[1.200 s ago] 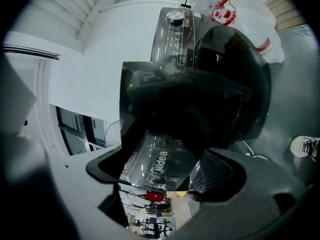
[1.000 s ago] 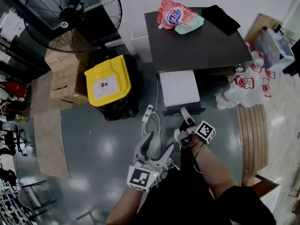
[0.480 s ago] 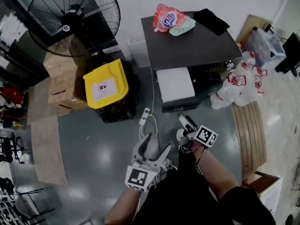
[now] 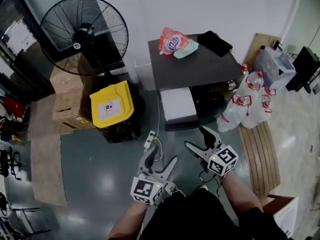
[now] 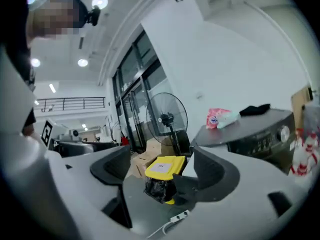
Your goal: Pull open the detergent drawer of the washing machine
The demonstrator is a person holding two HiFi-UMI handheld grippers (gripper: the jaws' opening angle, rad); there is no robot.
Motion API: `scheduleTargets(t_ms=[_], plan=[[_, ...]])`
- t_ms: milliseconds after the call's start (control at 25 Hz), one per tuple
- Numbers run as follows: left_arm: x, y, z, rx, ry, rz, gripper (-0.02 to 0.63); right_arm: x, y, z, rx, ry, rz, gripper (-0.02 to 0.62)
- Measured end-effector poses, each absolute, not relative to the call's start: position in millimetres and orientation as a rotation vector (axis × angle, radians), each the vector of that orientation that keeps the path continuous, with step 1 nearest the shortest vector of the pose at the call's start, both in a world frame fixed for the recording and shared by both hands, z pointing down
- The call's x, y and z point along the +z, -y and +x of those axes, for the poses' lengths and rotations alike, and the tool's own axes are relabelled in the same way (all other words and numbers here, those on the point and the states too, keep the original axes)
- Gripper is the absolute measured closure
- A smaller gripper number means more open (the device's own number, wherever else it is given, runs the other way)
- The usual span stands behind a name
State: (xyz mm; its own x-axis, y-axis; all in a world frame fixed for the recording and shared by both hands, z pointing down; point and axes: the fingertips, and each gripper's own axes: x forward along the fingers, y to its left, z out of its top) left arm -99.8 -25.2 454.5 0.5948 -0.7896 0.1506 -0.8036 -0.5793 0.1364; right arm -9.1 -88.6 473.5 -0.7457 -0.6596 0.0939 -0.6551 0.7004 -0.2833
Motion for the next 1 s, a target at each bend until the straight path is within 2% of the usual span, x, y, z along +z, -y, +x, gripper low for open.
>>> scheduleTargets(t_ms=[160, 280, 400, 480, 520, 760, 1000], plan=[[452.1, 16.8, -79.5, 0.116, 1.373, 2.611, 0.313, 433.4, 61.8, 15.0, -0.247, -2.940, -1.062, 0.229], [451.9, 6.1, -60.3, 0.117, 1.419, 2.583, 0.313, 410.7, 41.0, 38.4, -0.127, -2.955, -1.044, 0.296], [447.2, -9.8, -34.2, 0.105, 1.447, 2.561, 0.319, 398.1, 20.2, 61.7, -0.031, -2.984, -1.033, 0.456], [443.0, -21.3, -14.6, 0.103, 1.453, 2.565, 0.362, 394.9, 7.5, 73.9, 0.002, -3.008, -1.014, 0.566], [441.1, -27.4, -4.5, 0.102, 1.449, 2.572, 0.386, 394.6, 1.7, 79.1, 0.005, -3.018, -1.005, 0.596], [437.3, -66.8, 33.0, 0.165, 1.478, 2.613, 0.582, 399.3, -28.3, 95.7, -0.056, -3.037, -0.974, 0.597], [443.5, -85.5, 38.3, 0.195, 1.548, 2.585, 0.598, 401.2, -51.4, 100.8, -0.067, -3.061, -0.952, 0.595]])
